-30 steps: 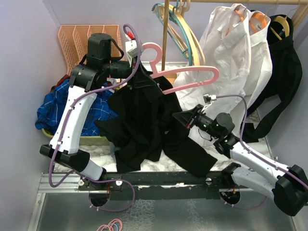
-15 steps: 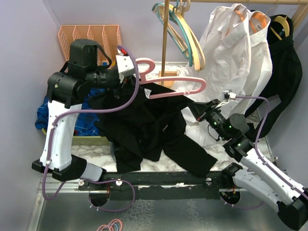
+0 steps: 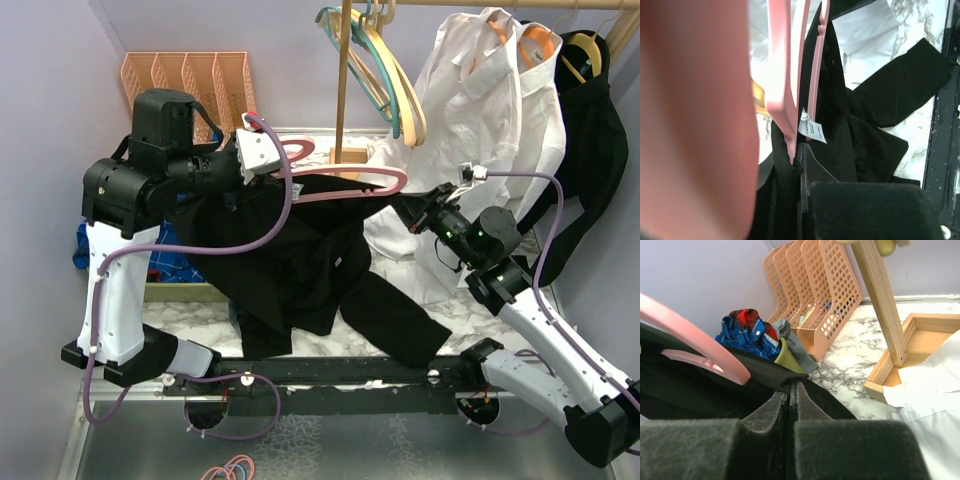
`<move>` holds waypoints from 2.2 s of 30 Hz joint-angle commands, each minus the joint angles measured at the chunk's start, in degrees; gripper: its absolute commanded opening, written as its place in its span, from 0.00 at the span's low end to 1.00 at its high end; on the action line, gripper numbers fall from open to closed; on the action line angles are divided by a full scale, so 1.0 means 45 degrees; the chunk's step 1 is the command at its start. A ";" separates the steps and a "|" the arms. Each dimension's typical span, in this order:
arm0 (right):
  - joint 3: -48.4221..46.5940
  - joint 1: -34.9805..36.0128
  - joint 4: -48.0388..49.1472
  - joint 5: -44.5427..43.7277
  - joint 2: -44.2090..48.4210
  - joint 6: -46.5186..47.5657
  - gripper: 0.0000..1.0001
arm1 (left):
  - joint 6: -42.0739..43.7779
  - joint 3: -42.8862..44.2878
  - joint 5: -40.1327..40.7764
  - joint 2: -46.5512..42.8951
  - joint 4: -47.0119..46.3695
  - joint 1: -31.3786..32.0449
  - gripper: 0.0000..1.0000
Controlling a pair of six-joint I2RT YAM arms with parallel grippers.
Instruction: Place the shirt on the hanger
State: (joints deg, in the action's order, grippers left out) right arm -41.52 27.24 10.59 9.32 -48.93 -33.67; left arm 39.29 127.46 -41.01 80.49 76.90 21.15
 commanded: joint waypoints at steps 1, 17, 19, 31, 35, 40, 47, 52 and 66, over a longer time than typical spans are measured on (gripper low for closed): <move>-0.0633 -0.0700 -0.2222 -0.1686 -0.0228 0.1165 0.01 | 0.1413 0.0999 0.2323 -0.0903 0.0669 -0.0261 0.00; -0.4001 -0.0703 -0.6141 -0.1360 -0.0999 0.2951 0.01 | 0.0829 -0.1481 0.5032 -0.0696 -0.0402 -0.0254 0.00; -0.4431 -0.0703 -0.6815 -0.1097 -0.0957 0.3025 0.01 | 0.0606 -0.1881 0.5489 -0.0687 -0.0779 -0.0246 0.00; -0.8062 -0.0703 -0.9294 0.1386 -0.2034 0.2341 0.01 | -0.0610 -0.3358 0.7391 -0.0569 -0.2227 0.0061 0.00; -0.7208 -0.0496 -0.8201 0.3373 -0.2047 0.1400 0.01 | -0.1699 -0.2820 0.7298 -0.0337 -0.2822 0.0090 0.00; -0.6184 0.0665 -0.6884 0.3593 -0.2081 0.0794 0.01 | -0.2675 -0.3403 0.6633 -0.1247 -0.4566 0.0110 0.00; -0.6117 0.2961 -0.3658 0.4416 -0.3278 -0.0577 0.01 | -0.3660 -0.4482 0.6394 -0.1861 -0.5638 0.0096 0.00; -0.8348 0.3134 -0.3955 0.3214 -0.3721 -0.0222 0.01 | -0.2656 -0.5760 0.4784 -0.2378 -0.5127 0.0086 0.00; -1.0587 0.3135 -0.9431 -0.3262 -0.3240 0.1787 0.01 | -0.1114 -0.7741 0.4079 -0.3566 -0.4711 0.0092 0.00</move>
State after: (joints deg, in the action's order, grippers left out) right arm -92.47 41.52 -27.05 2.28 -66.00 -27.73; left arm 34.72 94.91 -26.33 65.25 58.35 22.09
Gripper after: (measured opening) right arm 0.017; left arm 0.118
